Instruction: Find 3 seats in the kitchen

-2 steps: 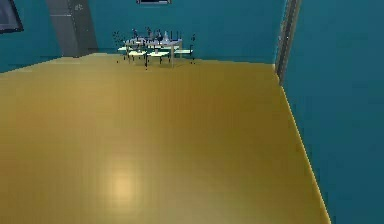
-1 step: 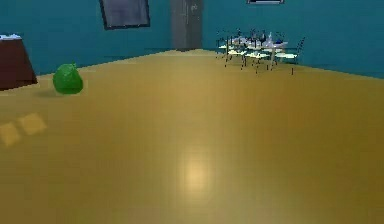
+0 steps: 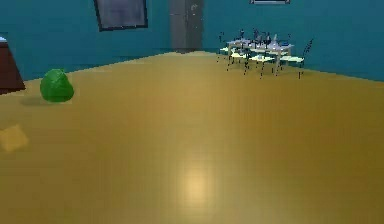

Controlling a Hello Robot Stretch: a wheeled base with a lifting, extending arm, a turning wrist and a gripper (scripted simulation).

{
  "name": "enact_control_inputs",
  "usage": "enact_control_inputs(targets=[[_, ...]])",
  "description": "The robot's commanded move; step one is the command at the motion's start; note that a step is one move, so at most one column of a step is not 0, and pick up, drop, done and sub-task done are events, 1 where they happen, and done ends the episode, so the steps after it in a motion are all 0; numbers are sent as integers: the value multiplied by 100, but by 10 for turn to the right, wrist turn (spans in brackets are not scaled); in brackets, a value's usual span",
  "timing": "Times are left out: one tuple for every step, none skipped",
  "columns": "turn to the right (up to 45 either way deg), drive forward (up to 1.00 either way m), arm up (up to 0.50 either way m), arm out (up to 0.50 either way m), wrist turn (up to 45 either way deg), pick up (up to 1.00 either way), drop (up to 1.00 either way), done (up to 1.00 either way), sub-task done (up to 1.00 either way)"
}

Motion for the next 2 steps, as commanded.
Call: enact_control_inputs(targets=[[270, 0, 0, 0, 0, 0, 0, 0, 0], [0, 100, 0, 0, 0, 0, 0, 0, 0]])
